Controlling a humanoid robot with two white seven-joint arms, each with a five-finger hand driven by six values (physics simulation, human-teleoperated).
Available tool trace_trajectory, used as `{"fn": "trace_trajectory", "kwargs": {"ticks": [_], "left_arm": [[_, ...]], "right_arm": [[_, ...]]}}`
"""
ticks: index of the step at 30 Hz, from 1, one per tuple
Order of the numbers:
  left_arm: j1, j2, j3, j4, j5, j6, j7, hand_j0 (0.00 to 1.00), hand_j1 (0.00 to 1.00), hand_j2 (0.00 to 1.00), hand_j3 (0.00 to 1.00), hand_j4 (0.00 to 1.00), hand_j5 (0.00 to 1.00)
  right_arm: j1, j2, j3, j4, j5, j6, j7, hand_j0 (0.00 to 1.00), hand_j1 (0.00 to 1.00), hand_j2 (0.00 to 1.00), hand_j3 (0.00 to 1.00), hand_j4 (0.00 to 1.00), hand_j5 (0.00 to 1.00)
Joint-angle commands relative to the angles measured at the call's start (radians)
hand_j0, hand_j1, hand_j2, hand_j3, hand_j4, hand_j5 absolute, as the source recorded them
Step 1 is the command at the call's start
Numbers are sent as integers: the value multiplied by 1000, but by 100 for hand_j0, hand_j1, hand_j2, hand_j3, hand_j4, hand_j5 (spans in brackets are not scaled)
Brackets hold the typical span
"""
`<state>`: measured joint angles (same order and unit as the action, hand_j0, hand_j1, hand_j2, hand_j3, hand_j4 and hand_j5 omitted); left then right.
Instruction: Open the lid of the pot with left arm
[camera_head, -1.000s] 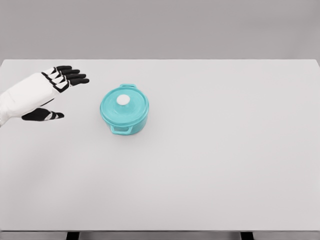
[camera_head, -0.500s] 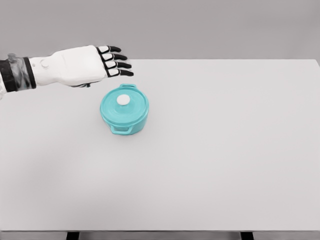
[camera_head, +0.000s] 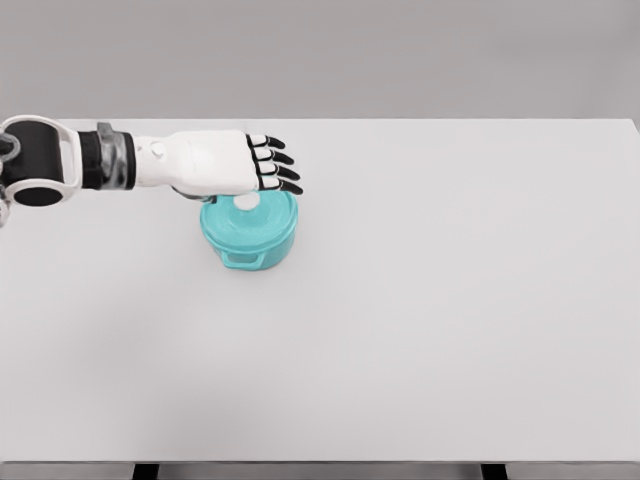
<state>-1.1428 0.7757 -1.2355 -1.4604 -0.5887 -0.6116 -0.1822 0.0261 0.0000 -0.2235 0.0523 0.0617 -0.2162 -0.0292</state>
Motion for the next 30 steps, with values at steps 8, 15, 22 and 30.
{"fn": "trace_trajectory", "kwargs": {"ticks": [8, 15, 22, 30], "left_arm": [[-75, -46, -170, 141, 164, 1, 1, 100, 100, 100, 100, 100, 100], [-112, -59, -197, 164, 198, 1, 1, 100, 100, 100, 100, 100, 100], [-120, -107, -214, 186, 188, 1, -6, 100, 100, 100, 100, 100, 100], [-117, -115, -214, 204, 182, 1, -8, 97, 97, 97, 97, 97, 97]], "right_arm": [[0, 0, 0, 0, 0, 0, 0, 100, 100, 100, 100, 100, 100], [0, 0, 0, 0, 0, 0, 0, 100, 100, 100, 100, 100, 100], [0, 0, 0, 0, 0, 0, 0, 100, 100, 100, 100, 100, 100], [0, 0, 0, 0, 0, 0, 0, 100, 100, 100, 100, 100, 100]]}}
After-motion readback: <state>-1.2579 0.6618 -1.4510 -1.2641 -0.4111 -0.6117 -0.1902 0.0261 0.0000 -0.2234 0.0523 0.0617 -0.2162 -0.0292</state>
